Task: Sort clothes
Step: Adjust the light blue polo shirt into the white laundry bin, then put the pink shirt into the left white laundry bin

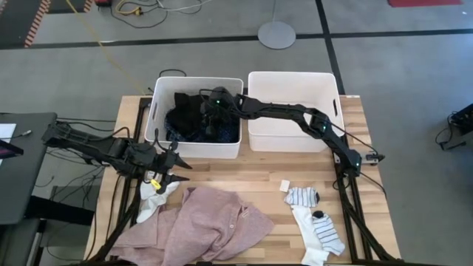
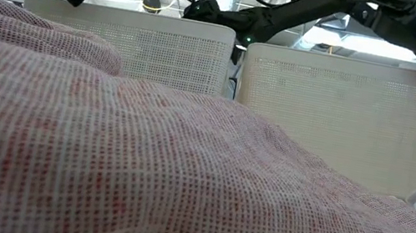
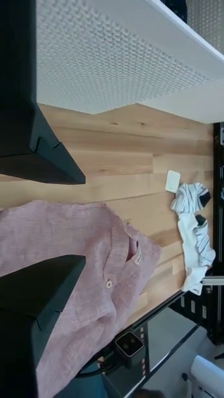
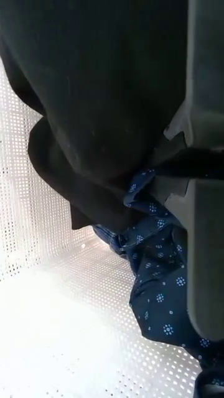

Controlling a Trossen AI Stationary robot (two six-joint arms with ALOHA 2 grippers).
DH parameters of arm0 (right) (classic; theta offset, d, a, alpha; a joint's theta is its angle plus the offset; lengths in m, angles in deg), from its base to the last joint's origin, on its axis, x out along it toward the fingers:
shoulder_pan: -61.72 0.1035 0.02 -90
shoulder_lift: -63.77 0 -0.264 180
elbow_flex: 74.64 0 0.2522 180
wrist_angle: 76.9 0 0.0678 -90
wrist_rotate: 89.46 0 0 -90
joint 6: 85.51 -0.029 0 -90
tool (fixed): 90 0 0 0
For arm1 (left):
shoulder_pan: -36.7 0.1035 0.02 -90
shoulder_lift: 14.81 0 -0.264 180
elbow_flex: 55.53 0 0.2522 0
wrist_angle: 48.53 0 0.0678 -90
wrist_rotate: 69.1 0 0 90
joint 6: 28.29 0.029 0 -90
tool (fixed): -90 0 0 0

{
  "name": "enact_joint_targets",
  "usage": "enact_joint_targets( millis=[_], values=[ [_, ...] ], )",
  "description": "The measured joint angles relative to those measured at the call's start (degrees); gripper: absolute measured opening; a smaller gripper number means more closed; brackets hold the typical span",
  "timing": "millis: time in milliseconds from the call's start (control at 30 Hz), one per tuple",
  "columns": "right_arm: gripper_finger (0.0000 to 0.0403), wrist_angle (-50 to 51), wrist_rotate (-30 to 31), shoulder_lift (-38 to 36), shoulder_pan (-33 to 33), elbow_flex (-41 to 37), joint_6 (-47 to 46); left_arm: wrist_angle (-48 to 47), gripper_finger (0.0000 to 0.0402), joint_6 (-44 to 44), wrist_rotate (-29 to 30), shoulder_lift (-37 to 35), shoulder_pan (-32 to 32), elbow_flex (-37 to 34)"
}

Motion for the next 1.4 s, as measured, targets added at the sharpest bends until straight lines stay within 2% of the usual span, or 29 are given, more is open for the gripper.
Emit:
enact_joint_targets(
  millis=[133,367,467,733,933,1033,1200,1400],
  values=[
    [0.0088,0.33,-0.17,-2.40,0.83,-0.30,1.14,-0.83,0.0192,-0.62,-0.10,-0.01,0.00,0.00],
    [0.0227,4.16,-0.15,-11.15,3.06,-0.15,5.06,-2.39,0.0192,-0.45,-1.43,-0.13,-0.12,0.00],
    [0.0264,5.43,0.34,-15.17,4.22,-0.19,6.45,-2.78,0.0192,0.46,-1.58,-0.15,-0.37,0.00],
    [0.0275,9.29,0.49,-25.37,9.21,-0.06,10.13,-3.19,0.0192,0.62,-3.49,-0.15,-2.32,0.00],
    [0.0275,18.67,0.55,-30.24,13.97,-0.08,12.25,-3.08,0.0192,-0.85,-9.63,0.05,-5.55,0.02],
    [0.0276,24.43,0.72,-31.40,16.47,-0.08,13.66,-3.18,0.0200,0.43,-9.19,1.63,-8.48,0.02],
    [0.0276,31.91,4.66,-31.51,20.78,-0.08,13.69,-1.25,0.0249,1.29,-7.90,6.48,-12.12,0.02],
    [0.0276,42.13,10.78,-31.53,24.38,-0.08,10.97,2.81,0.0317,-1.60,-7.98,13.74,-14.96,0.02]
  ],
)
